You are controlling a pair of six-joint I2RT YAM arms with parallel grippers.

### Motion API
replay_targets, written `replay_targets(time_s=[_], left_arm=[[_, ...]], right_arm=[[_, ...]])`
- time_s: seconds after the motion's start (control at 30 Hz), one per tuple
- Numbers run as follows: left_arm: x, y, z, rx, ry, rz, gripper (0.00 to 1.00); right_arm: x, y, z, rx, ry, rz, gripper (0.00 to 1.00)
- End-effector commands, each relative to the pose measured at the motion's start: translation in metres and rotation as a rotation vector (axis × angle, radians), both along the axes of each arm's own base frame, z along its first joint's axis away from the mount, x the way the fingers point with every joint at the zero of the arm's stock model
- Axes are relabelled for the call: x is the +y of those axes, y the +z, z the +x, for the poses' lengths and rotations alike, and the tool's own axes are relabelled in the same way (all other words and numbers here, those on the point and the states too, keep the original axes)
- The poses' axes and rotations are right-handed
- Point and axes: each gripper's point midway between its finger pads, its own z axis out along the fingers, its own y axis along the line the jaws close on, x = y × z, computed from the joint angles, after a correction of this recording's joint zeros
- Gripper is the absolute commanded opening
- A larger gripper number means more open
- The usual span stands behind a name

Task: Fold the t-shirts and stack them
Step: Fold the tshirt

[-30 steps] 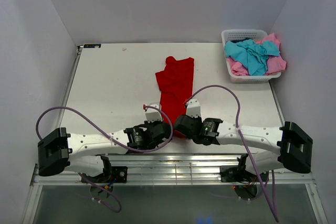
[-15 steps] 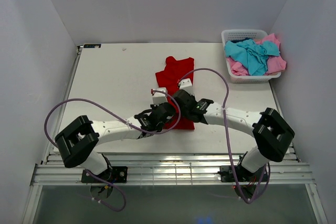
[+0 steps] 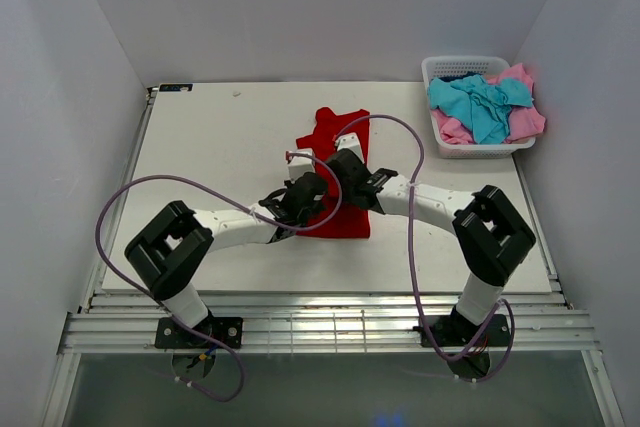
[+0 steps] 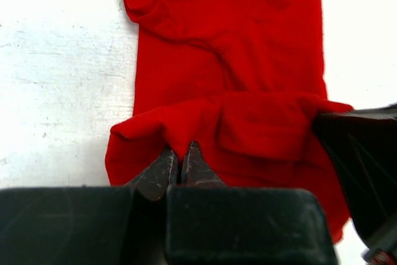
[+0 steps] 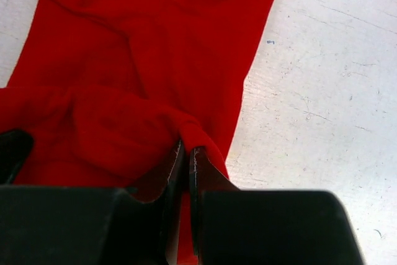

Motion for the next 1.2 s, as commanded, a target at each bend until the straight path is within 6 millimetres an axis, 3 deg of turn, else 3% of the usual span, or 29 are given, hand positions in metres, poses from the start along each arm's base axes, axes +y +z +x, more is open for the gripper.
replay_targets(time_s=[0.0,0.27,0.4,0.43,0.47,0.53,0.57,0.63,0.73,0.8,0.83,0.87,0.9,0.93,0.97,1.0,1.03,1.17], left_arm=[[-0.013,0.018,0.016,-0.043,-0.03,-0.043,0.0],[-0.009,0.001,0.035,-0.017,-0.014,-0.02,0.0],[-0.007,0.016,0.062,-0.063,0.011,-0.045,0.06],[-0.009,0.023,0.069,-0.08,0.013,-0.048,0.11],[-0.007,0.03,0.076,-0.103,0.023,-0.033,0.31],[-0.01,0.055,0.092,-0.166,0.046,-0.039,0.48],[-0.008,0.067,0.097,-0.2,0.069,-0.032,0.64],[-0.009,0.097,0.11,-0.281,0.071,-0.027,0.72],[-0.007,0.124,0.117,-0.336,0.086,-0.015,0.78],[-0.005,0.127,0.114,-0.337,0.085,-0.031,0.78],[-0.008,0.133,0.107,-0.334,0.071,-0.077,0.78],[-0.005,0.118,0.099,-0.301,0.061,-0.08,0.77],[-0.009,0.119,0.091,-0.282,0.043,-0.141,0.61],[-0.01,0.105,0.085,-0.249,0.032,-0.152,0.38],[-0.007,0.091,0.073,-0.215,0.016,-0.156,0.07],[-0.009,0.083,0.066,-0.192,0.002,-0.168,0.0],[-0.015,0.074,0.058,-0.161,-0.033,-0.184,0.0],[-0.021,0.038,0.035,-0.061,-0.082,-0.21,0.0]], right_arm=[[0.006,0.015,0.017,-0.044,0.004,0.029,0.08],[-0.014,0.0,0.035,-0.033,-0.058,-0.015,0.08],[-0.03,0.001,0.057,-0.085,-0.132,-0.045,0.08],[-0.033,0.006,0.063,-0.109,-0.15,-0.049,0.12],[-0.035,0.016,0.072,-0.14,-0.155,-0.063,0.17],[-0.042,0.041,0.081,-0.218,-0.19,-0.082,0.32],[-0.044,0.052,0.084,-0.247,-0.184,-0.091,0.38],[-0.05,0.084,0.085,-0.316,-0.201,-0.068,0.49],[-0.054,0.117,0.079,-0.379,-0.181,-0.026,0.51],[-0.048,0.122,0.072,-0.369,-0.13,0.021,0.55],[-0.047,0.122,0.064,-0.359,-0.099,0.043,0.53],[-0.042,0.12,0.059,-0.342,-0.066,0.064,0.5],[-0.032,0.113,0.05,-0.303,-0.007,0.117,0.39],[-0.024,0.108,0.044,-0.276,0.036,0.149,0.29],[-0.018,0.105,0.04,-0.255,0.071,0.176,0.18],[-0.006,0.098,0.031,-0.208,0.136,0.219,0.1],[0.0,0.088,0.024,-0.173,0.161,0.244,0.08],[0.022,0.067,0.011,-0.09,0.247,0.317,0.08]])
